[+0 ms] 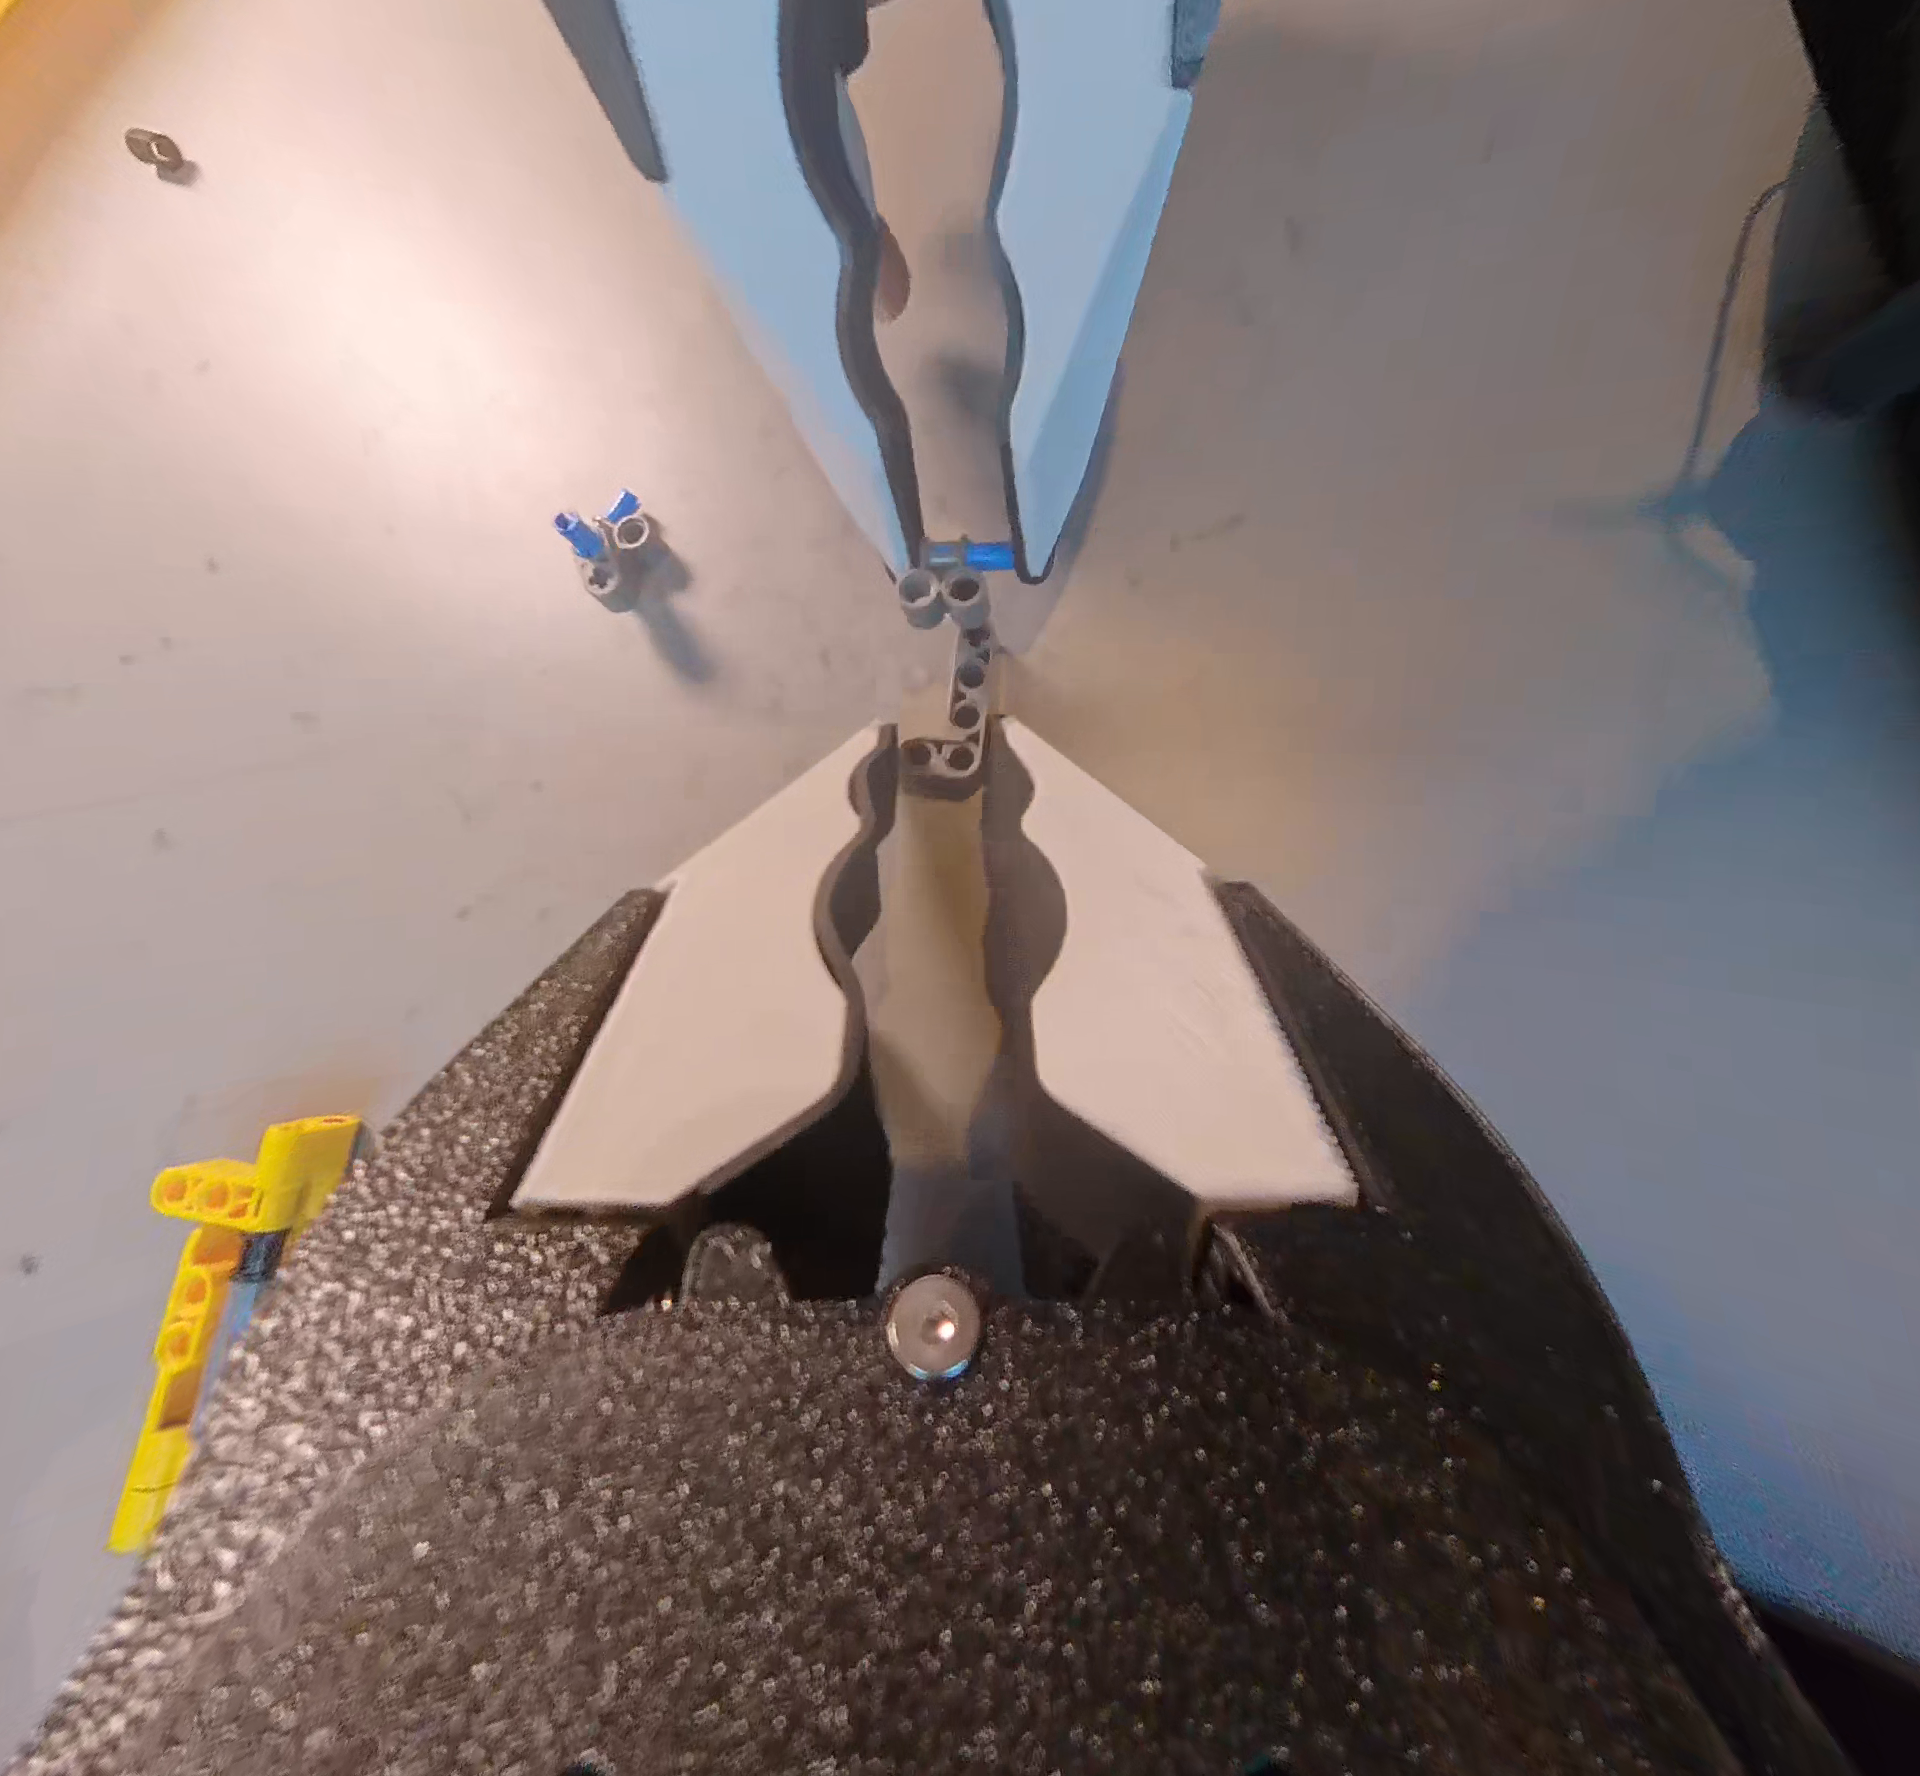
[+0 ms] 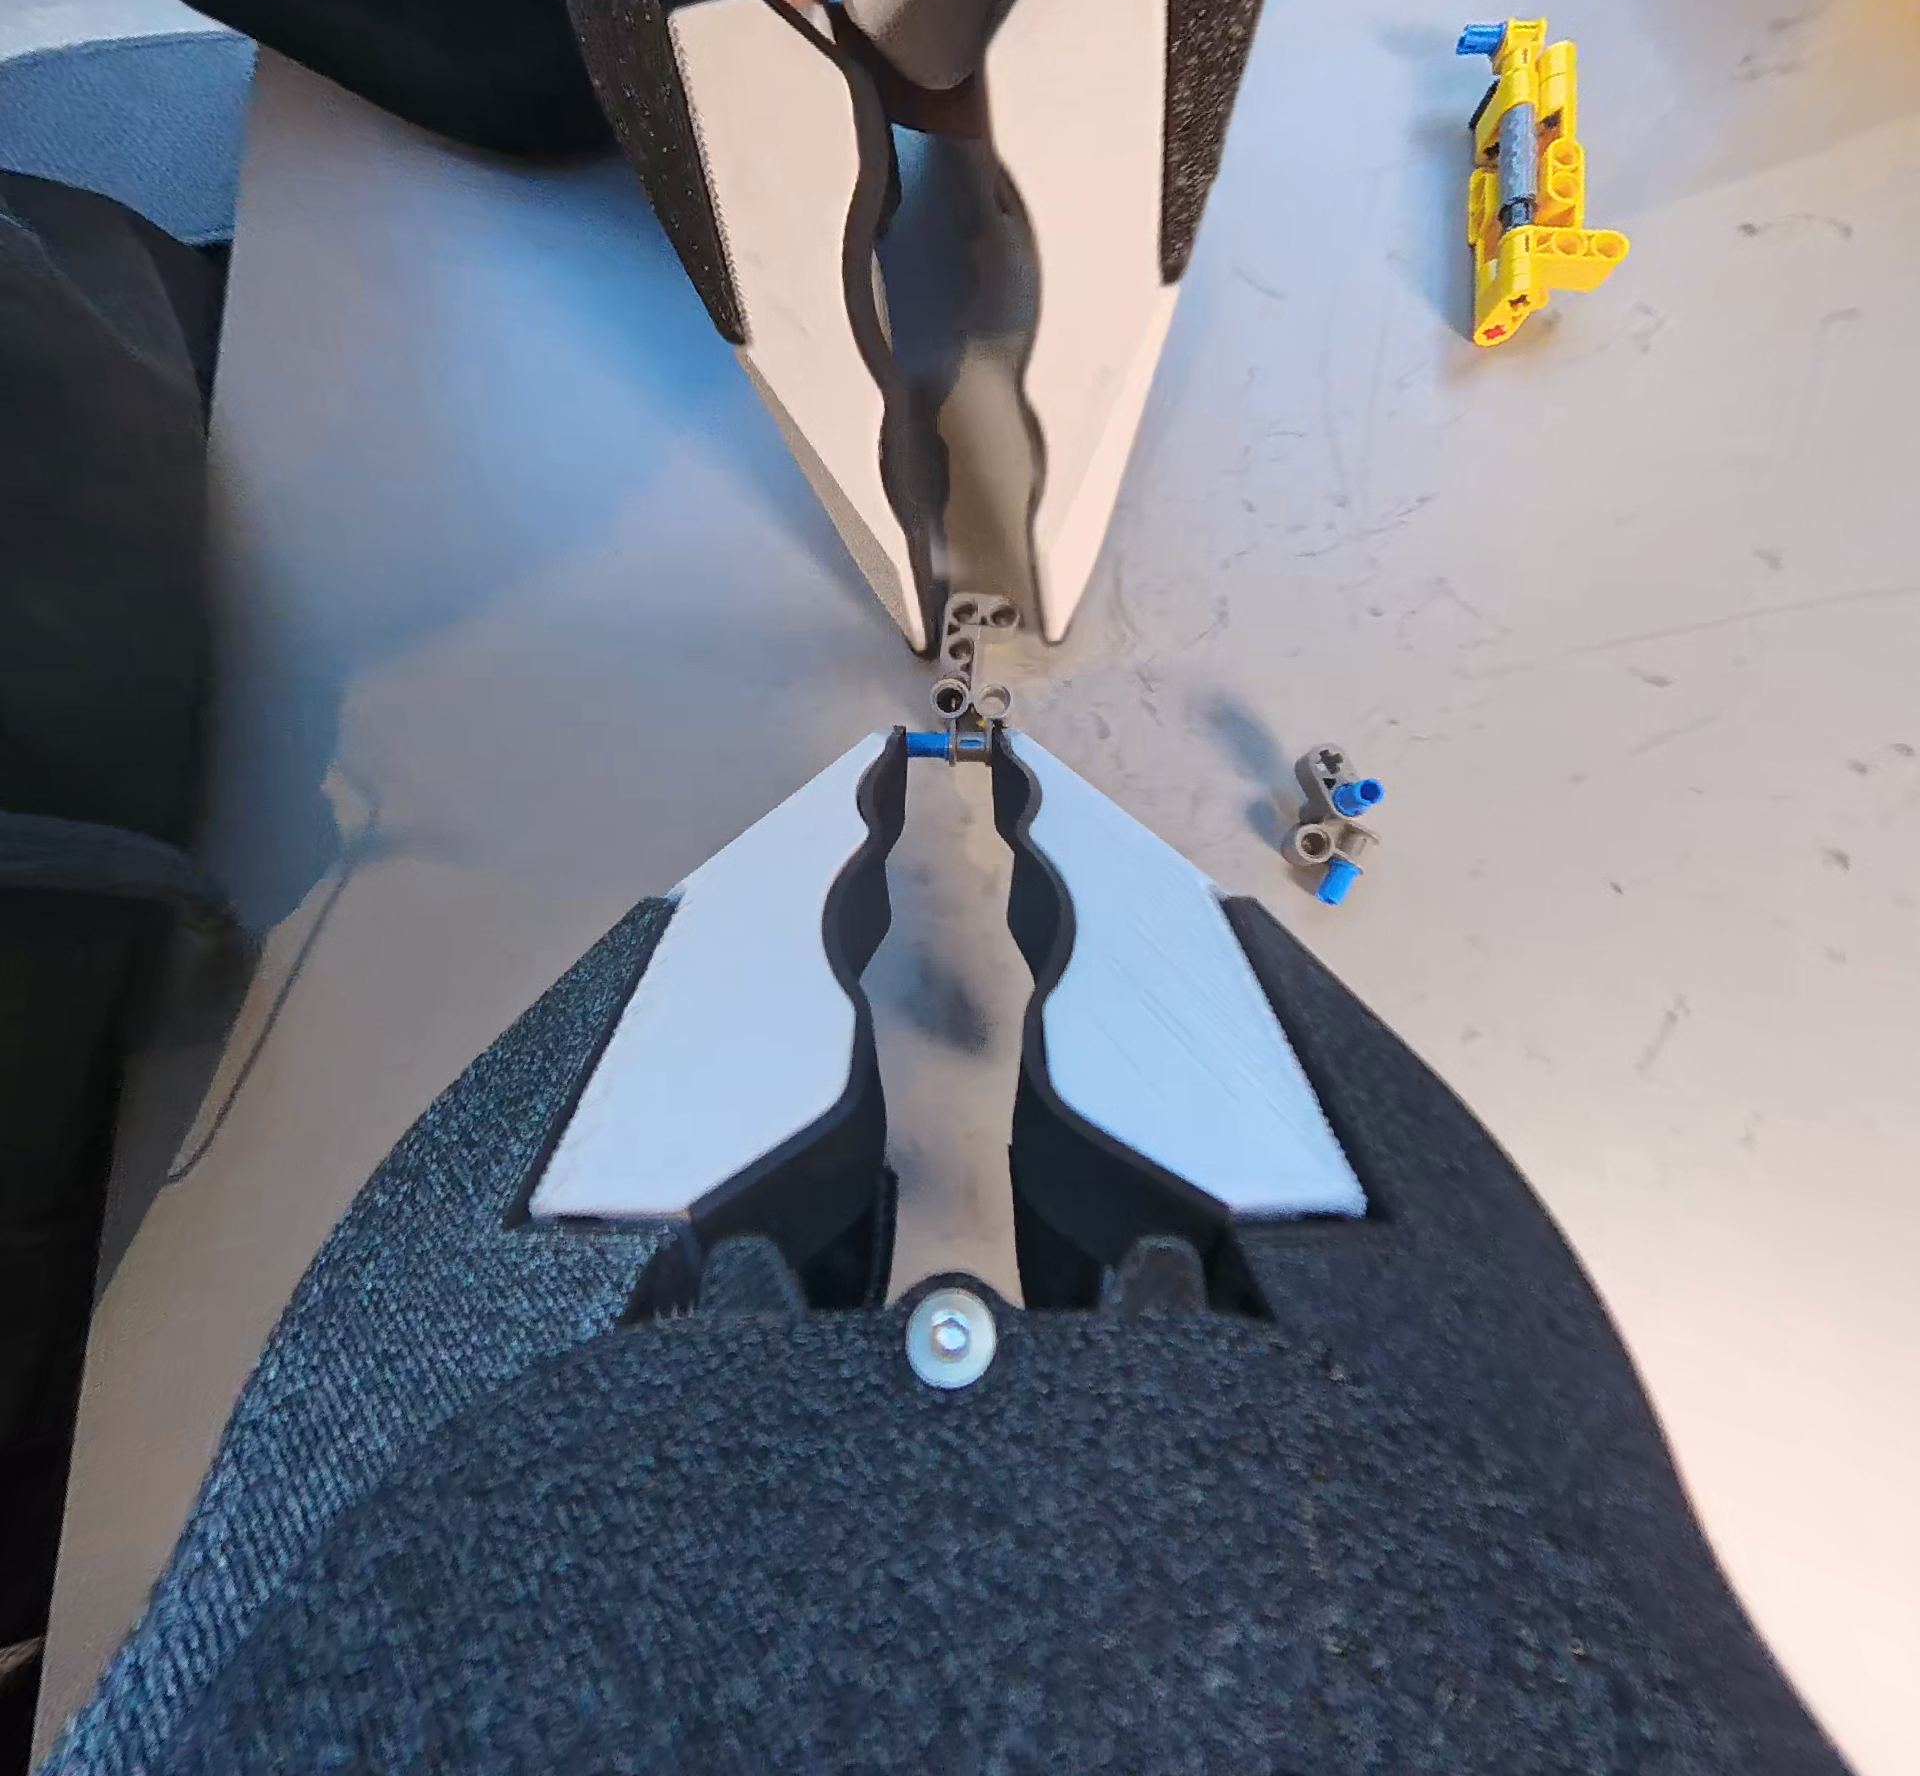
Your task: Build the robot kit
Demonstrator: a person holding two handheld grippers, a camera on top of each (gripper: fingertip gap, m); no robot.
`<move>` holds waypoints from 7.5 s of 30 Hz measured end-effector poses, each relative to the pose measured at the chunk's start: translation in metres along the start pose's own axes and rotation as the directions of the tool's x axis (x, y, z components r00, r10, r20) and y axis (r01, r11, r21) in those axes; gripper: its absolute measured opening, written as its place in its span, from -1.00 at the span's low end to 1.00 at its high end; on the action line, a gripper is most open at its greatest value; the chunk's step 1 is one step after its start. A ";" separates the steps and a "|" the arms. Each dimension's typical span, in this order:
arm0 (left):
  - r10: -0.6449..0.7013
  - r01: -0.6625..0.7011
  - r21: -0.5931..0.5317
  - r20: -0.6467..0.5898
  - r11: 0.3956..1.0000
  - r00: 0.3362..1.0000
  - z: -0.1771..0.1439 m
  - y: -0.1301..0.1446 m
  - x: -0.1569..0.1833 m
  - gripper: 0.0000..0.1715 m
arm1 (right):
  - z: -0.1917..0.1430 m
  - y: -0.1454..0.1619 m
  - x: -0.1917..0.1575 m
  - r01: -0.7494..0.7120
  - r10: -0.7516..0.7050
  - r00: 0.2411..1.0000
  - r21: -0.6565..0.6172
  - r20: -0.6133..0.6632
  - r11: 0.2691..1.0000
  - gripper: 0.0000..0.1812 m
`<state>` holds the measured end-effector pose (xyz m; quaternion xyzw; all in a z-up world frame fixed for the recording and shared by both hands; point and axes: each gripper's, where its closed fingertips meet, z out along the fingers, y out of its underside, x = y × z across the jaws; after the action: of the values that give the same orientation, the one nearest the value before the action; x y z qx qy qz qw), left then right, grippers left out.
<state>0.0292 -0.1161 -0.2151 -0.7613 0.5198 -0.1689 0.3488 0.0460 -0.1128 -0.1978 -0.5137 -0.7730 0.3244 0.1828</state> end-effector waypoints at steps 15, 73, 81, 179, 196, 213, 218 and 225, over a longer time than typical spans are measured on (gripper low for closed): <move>0.033 -0.033 0.002 0.060 0.999 0.998 0.000 -0.006 -0.005 -0.83 | 0.002 -0.005 0.008 0.042 -0.044 0.998 -0.026 -0.043 0.999 -0.83; 0.150 -0.242 0.440 0.232 0.865 0.961 -0.067 -0.098 0.008 -0.92 | -0.069 -0.072 -0.025 0.488 -0.354 0.870 0.498 -0.343 0.717 -0.73; 0.151 -0.238 0.446 0.221 0.863 0.964 -0.070 -0.101 0.012 -0.91 | -0.072 -0.074 -0.030 0.434 -0.330 0.901 0.563 -0.281 0.703 -0.74; -0.090 0.060 0.351 0.068 0.934 0.994 -0.025 -0.057 -0.012 -0.82 | -0.046 -0.014 0.005 0.105 -0.117 0.993 0.380 0.007 0.919 -0.78; -0.198 0.131 0.285 0.220 0.950 0.955 -0.036 -0.021 -0.058 -0.82 | -0.005 0.019 0.071 0.103 -0.104 0.993 -0.028 -0.048 0.994 -0.67; -0.216 0.145 0.284 0.235 0.948 0.948 -0.036 -0.017 -0.063 -0.82 | 0.002 0.010 0.050 0.075 -0.075 0.997 -0.004 0.015 0.997 -0.73; -0.207 0.138 0.280 0.233 0.950 0.950 -0.036 -0.017 -0.061 -0.82 | 0.001 0.012 0.038 0.140 -0.140 0.989 -0.001 0.047 0.990 -0.78; -0.200 0.131 0.281 0.233 0.951 0.952 -0.035 -0.018 -0.060 -0.82 | -0.008 0.016 0.045 0.130 -0.130 0.991 0.016 0.018 0.991 -0.74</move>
<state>-0.0046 -0.0699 -0.1710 -0.7650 0.3768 -0.1644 0.4957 0.0438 -0.0650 -0.2050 -0.4577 -0.8043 0.3221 0.1998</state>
